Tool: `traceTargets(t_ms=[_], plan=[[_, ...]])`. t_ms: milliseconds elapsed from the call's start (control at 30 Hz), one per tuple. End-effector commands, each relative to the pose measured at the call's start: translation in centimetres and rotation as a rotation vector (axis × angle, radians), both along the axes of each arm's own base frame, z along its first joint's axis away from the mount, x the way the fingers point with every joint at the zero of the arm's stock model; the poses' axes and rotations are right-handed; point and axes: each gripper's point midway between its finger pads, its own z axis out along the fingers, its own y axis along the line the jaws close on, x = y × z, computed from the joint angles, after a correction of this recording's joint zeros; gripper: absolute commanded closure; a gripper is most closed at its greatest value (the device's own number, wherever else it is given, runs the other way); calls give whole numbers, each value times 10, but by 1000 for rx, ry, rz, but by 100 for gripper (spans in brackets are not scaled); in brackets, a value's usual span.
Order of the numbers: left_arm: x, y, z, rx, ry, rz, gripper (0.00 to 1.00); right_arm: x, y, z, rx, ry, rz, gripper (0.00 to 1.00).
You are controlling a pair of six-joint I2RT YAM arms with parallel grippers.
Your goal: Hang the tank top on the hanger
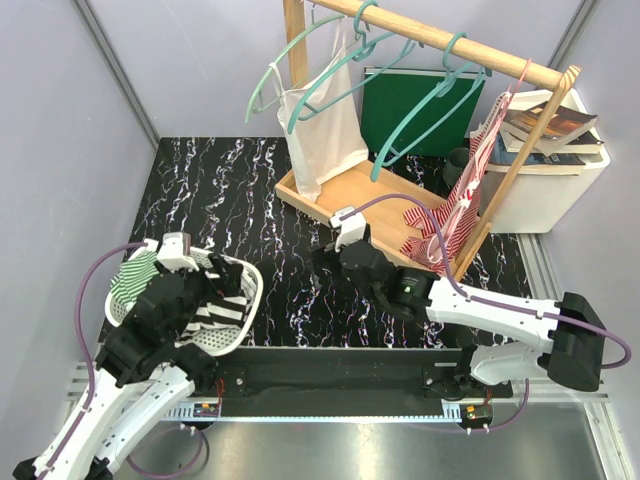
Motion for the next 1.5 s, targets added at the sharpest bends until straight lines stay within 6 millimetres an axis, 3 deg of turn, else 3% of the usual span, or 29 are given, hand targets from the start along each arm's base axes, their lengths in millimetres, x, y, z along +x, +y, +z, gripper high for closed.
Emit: traceTargets(t_ms=[0, 267, 467, 533, 800, 1033, 1133, 1200, 1300, 1333, 1400, 1467], plan=[[-2, 10, 27, -27, -85, 37, 1, 4, -11, 19, 102, -17, -36, 0], [0, 10, 12, -19, -51, 51, 1, 3, -25, 12, 144, 19, -56, 0], [12, 31, -14, 134, 102, 203, 1, -1, -30, 5, 170, 51, -54, 0], [16, 36, -14, 167, 123, 244, 1, -4, -30, 1, 175, 66, -46, 0], [26, 34, -48, 203, 241, 320, 1, -15, -34, -18, 185, 121, -10, 0], [41, 26, -100, 147, 273, 386, 1, -23, -34, -29, 179, 153, 30, 0], [42, 30, -104, 144, 250, 399, 2, -28, -34, -29, 190, 163, 50, 1], [43, 32, -99, 117, 219, 397, 15, -30, -37, -28, 201, 160, 48, 0], [42, 35, -94, 85, 180, 400, 60, -31, -42, -24, 217, 152, 39, 0], [42, 36, -90, 81, 165, 398, 88, -31, -43, -25, 216, 151, 40, 0], [43, 37, -71, 49, 112, 394, 100, -32, -44, -18, 235, 140, 42, 0], [48, 34, -38, 22, 48, 373, 100, -33, -46, -18, 222, 140, 40, 0]])
